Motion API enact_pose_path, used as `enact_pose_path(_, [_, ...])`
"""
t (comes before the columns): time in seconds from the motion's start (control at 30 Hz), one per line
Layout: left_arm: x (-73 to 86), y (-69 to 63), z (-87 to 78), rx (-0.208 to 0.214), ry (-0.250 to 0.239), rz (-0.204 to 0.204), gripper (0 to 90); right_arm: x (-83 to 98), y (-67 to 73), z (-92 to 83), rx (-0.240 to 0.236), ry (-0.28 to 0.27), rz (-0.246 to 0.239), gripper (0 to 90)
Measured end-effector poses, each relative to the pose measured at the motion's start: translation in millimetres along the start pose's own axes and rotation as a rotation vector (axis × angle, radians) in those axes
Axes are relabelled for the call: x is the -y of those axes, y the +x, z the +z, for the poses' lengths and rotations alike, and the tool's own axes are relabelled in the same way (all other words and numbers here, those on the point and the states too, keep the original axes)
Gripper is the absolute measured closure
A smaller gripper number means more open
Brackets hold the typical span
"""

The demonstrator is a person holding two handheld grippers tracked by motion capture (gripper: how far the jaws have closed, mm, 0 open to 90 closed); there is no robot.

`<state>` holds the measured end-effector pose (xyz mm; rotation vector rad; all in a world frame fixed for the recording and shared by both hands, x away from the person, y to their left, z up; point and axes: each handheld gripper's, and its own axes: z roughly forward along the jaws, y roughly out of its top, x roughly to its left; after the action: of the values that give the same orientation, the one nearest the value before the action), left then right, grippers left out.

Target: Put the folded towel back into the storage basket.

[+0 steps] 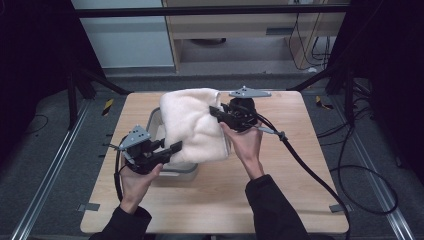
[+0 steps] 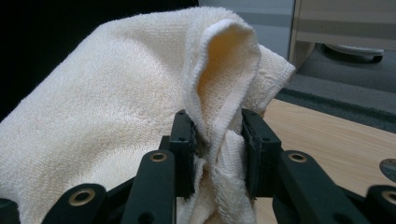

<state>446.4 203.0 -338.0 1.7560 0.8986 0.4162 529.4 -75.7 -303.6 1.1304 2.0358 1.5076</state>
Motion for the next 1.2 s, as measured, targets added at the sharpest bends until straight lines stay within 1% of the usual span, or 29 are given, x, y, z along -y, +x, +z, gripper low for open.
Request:
enact_pose_path(0.23, [-0.3,11.5,-6.1,-0.015,0.006,-0.006,61.4,-4.9,9.9,12.7,0.003,0.005,-0.010,68.8])
enact_pose_path(0.43, [0.7,20.7,-11.0,-0.035,0.015,-0.015,61.4,-6.0,15.3,24.5,-0.006,0.003,0.002,68.8])
enact_pose_path(0.53, [2.1,26.5,-12.3,-0.039,0.026,-0.024,61.4,-5.1,17.9,31.1,-0.004,0.012,0.005,68.7])
enact_pose_path(0.8, [2.7,38.0,-22.0,-0.047,0.026,-0.038,61.4,-7.8,27.6,43.7,-0.013,0.014,0.004,68.8])
enact_pose_path(0.9, [3.5,41.8,-24.6,-0.055,0.030,-0.045,61.4,-6.9,30.9,48.0,-0.011,0.014,0.000,68.7])
enact_pose_path(1.1, [5.7,49.2,-28.4,-0.069,0.040,-0.050,61.4,-4.0,35.9,57.1,-0.016,0.018,0.015,68.8])
enact_pose_path(1.2, [6.8,52.4,-30.4,-0.077,0.045,-0.046,61.4,-3.0,38.6,62.4,-0.020,0.018,0.017,68.8])
